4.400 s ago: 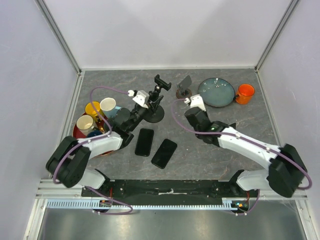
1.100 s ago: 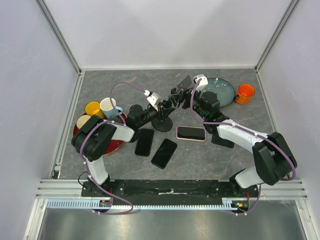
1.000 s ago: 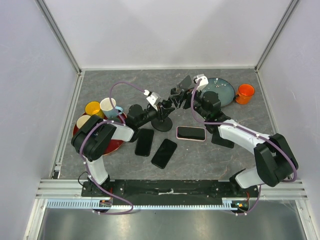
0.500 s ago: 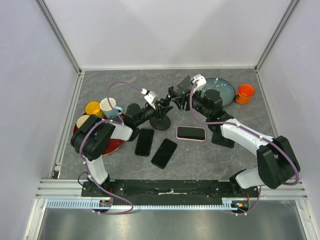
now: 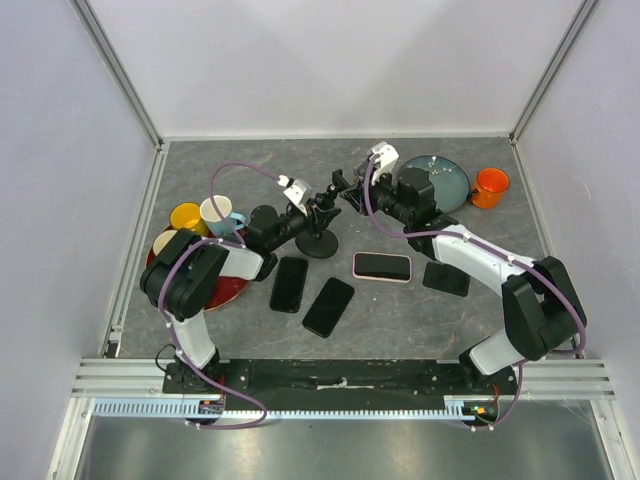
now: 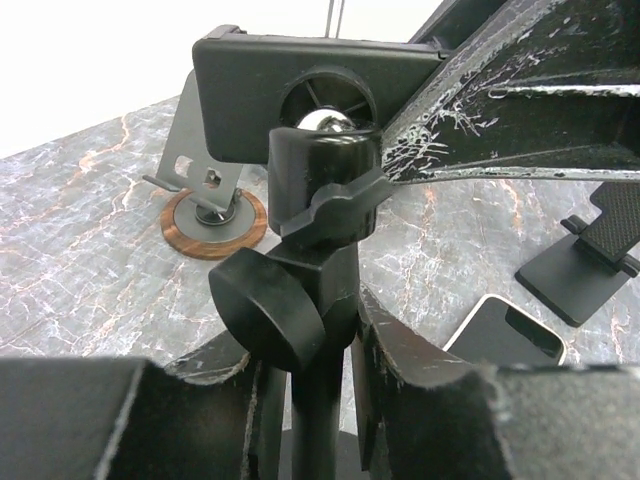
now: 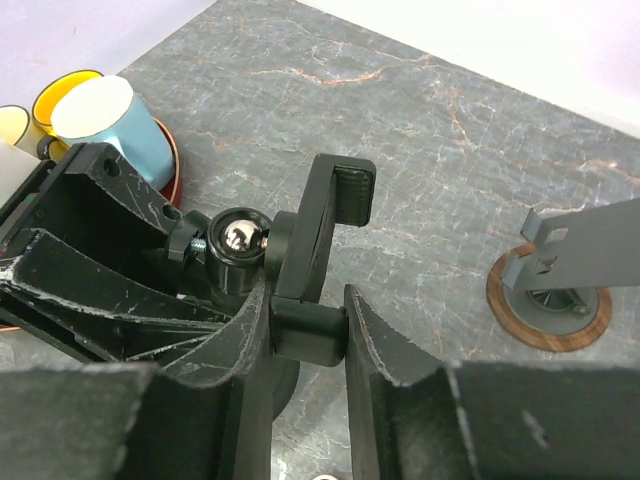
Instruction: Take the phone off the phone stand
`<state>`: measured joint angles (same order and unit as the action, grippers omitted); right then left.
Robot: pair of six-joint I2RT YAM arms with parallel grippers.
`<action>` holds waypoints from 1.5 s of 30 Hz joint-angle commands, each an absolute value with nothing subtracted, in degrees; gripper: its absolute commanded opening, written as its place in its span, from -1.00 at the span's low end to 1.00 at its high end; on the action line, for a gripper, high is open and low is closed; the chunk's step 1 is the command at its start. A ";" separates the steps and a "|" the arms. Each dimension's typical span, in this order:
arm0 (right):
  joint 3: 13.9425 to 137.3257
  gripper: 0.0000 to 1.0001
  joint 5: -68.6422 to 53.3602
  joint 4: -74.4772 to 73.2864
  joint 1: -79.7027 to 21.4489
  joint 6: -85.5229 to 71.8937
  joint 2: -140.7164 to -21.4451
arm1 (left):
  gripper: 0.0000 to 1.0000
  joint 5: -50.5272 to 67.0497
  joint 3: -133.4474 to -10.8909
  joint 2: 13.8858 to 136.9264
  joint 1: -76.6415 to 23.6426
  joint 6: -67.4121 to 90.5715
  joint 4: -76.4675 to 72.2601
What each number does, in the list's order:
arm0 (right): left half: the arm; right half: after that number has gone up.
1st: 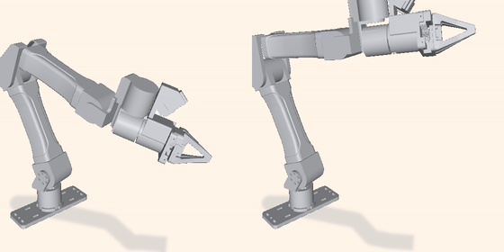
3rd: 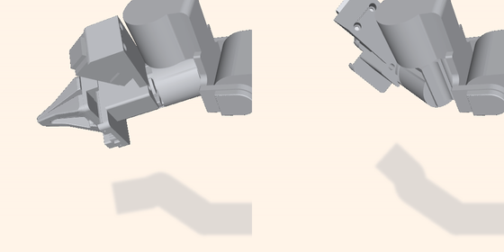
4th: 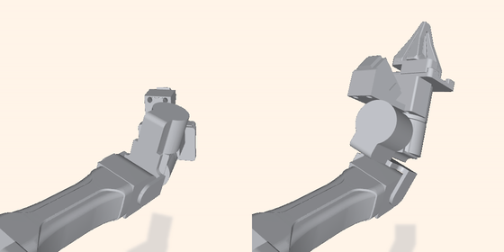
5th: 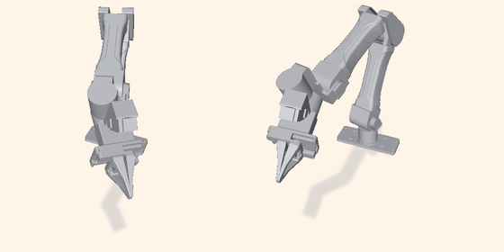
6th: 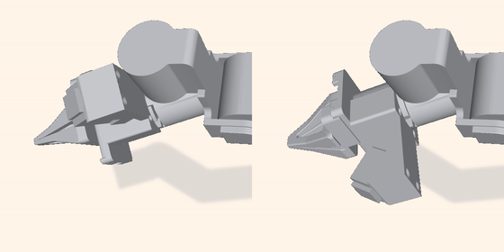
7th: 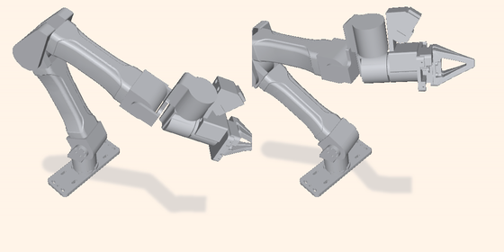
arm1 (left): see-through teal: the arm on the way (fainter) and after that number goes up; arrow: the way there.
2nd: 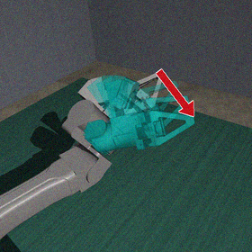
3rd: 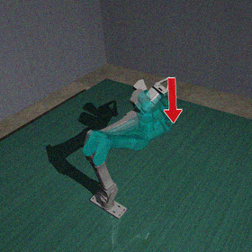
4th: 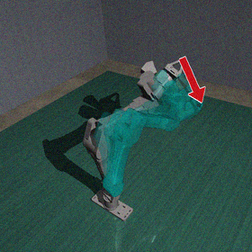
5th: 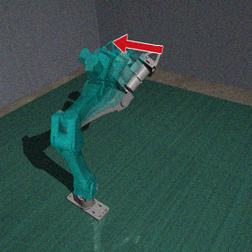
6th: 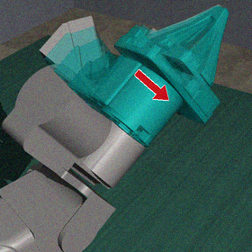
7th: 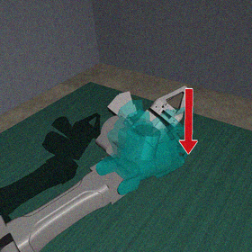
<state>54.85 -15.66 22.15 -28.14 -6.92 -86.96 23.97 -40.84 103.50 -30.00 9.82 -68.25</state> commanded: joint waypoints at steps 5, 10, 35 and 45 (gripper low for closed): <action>61.95 -1.00 -7.74 24.34 -28.83 1.92 -87.45 | 0.39 18.91 -40.87 97.12 -31.03 7.73 -75.59; 63.45 -1.00 -3.26 30.21 -29.53 3.43 -89.73 | 0.74 12.24 -38.68 89.75 -31.03 7.64 -69.80; 90.87 -1.00 4.92 41.23 -40.60 12.83 -119.61 | 0.99 -23.29 -48.43 33.32 -31.03 15.21 11.42; 97.64 -0.90 6.41 30.34 -43.15 20.04 -124.54 | 1.00 -30.67 -46.76 28.13 -31.03 7.82 12.22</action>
<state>92.05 5.48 29.30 -41.69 17.04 -124.62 -26.81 -46.46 29.08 -31.00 12.67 11.33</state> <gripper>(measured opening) 0.346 0.994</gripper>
